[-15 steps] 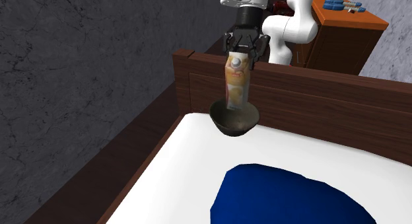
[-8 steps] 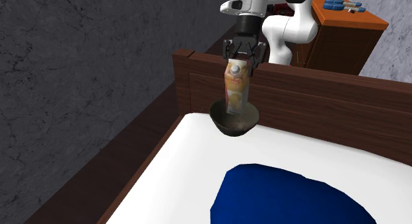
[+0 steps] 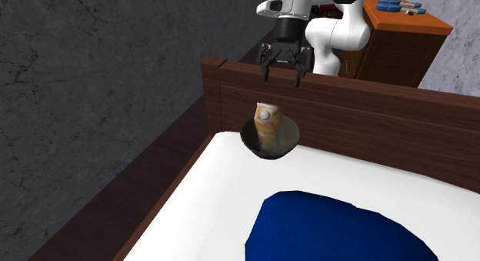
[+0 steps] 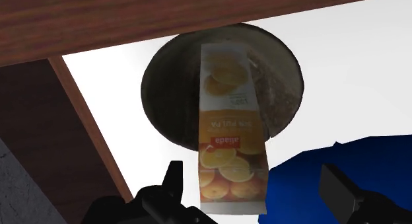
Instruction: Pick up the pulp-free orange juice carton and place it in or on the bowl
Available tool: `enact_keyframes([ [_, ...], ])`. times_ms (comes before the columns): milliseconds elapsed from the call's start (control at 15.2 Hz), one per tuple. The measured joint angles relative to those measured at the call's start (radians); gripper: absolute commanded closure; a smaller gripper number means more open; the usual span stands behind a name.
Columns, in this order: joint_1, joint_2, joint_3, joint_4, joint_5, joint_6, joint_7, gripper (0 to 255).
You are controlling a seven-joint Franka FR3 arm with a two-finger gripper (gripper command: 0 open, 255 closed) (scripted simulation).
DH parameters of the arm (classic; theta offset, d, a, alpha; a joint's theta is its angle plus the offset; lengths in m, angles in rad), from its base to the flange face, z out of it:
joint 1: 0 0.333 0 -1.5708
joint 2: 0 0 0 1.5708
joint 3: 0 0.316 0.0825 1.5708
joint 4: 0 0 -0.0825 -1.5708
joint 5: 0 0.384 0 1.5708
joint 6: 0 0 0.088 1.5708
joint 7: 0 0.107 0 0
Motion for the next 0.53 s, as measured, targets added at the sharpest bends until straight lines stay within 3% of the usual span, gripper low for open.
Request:
enact_keyframes([
  [528,-0.015,-0.097,-0.007,0.040,-0.022,-0.137,0.013,0],
])
